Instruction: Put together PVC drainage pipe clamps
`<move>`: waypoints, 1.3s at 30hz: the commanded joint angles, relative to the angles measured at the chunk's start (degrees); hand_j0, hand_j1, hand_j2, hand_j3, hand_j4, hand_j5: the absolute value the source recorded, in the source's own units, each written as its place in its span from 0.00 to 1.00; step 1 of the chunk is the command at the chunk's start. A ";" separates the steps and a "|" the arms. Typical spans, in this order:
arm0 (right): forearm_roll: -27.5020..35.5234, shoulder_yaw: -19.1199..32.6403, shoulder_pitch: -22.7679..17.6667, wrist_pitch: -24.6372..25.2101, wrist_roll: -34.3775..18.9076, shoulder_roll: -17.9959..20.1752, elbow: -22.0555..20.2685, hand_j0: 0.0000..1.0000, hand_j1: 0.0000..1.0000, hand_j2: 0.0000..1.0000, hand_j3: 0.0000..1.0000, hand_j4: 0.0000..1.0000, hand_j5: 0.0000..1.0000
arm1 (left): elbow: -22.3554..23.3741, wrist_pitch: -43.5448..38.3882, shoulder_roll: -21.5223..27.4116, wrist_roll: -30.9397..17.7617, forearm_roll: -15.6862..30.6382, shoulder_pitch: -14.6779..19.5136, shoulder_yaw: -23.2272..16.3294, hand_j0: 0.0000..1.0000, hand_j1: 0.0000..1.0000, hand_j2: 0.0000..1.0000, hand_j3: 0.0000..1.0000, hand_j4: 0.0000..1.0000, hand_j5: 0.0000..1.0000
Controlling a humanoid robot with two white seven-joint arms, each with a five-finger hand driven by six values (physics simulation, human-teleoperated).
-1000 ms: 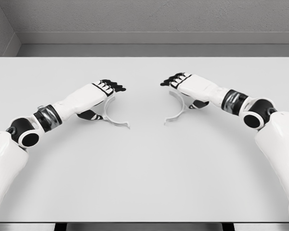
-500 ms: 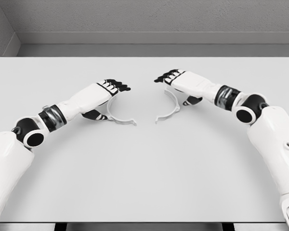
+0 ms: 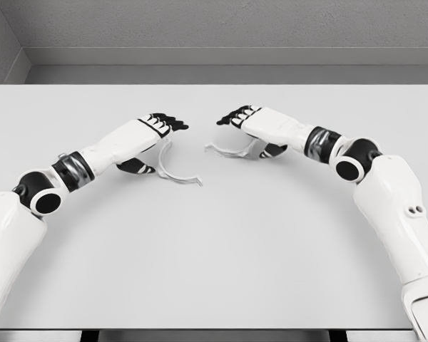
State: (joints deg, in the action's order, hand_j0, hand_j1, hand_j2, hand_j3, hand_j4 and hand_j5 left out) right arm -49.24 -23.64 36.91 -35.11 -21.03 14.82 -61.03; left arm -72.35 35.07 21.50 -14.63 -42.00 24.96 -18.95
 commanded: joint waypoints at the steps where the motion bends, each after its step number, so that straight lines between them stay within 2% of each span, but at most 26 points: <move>1: 0.28 0.08 0.09 0.11 0.03 -0.05 0.04 1.00 1.00 1.00 1.00 1.00 1.00 | 0.02 -0.07 0.04 0.04 0.43 0.00 0.05 1.00 1.00 1.00 1.00 1.00 1.00; 5: 0.28 0.17 1.84 0.11 0.11 0.12 0.21 1.00 1.00 1.00 1.00 1.00 1.00 | 1.16 -0.07 0.04 0.04 0.43 0.97 -0.39 1.00 1.00 1.00 1.00 1.00 1.00; 12: 0.28 0.00 7.03 0.11 0.29 -0.14 7.59 1.00 1.00 1.00 1.00 1.00 1.00 | 1.78 -0.07 0.04 0.13 0.96 2.02 -0.47 1.00 1.00 1.00 1.00 1.00 1.00; 16: 0.20 -0.97 9.14 0.11 0.29 -1.64 11.37 1.00 1.00 1.00 1.00 1.00 1.00 | 2.04 -0.07 0.04 0.30 1.22 2.37 -0.21 1.00 1.00 1.00 1.00 1.00 1.00; 28: -1.30 -3.43 12.13 0.11 0.38 -4.62 16.21 1.00 1.00 1.00 1.00 1.00 1.00 | 4.94 -0.07 -0.32 0.48 1.31 4.39 -0.39 1.00 1.00 1.00 1.00 1.00 1.00; 34: -1.56 -4.22 12.66 1.00 0.55 -4.71 16.30 1.00 1.00 1.00 1.00 1.00 1.00 | 5.11 -0.07 -0.32 0.48 1.22 4.48 -0.39 1.00 1.00 1.00 1.00 1.00 1.00; 37: -1.56 -3.78 14.41 1.00 0.55 -4.71 16.56 1.00 1.00 1.00 1.00 1.00 1.00 | 8.45 -0.07 0.30 0.48 2.27 6.94 -0.04 1.00 1.00 1.00 1.00 1.00 1.00; 39: -1.56 -3.70 16.17 1.00 0.55 -4.62 18.58 1.00 1.00 1.00 1.00 1.00 1.00 | 11.27 -0.07 1.00 0.48 6.14 7.82 -0.30 1.00 1.00 1.00 1.00 1.00 1.00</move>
State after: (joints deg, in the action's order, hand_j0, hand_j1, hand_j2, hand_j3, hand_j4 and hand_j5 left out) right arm -50.99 -27.54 54.23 -34.20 -20.48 10.12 -43.43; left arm -63.46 35.06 21.99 -14.18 -38.51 32.87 -19.25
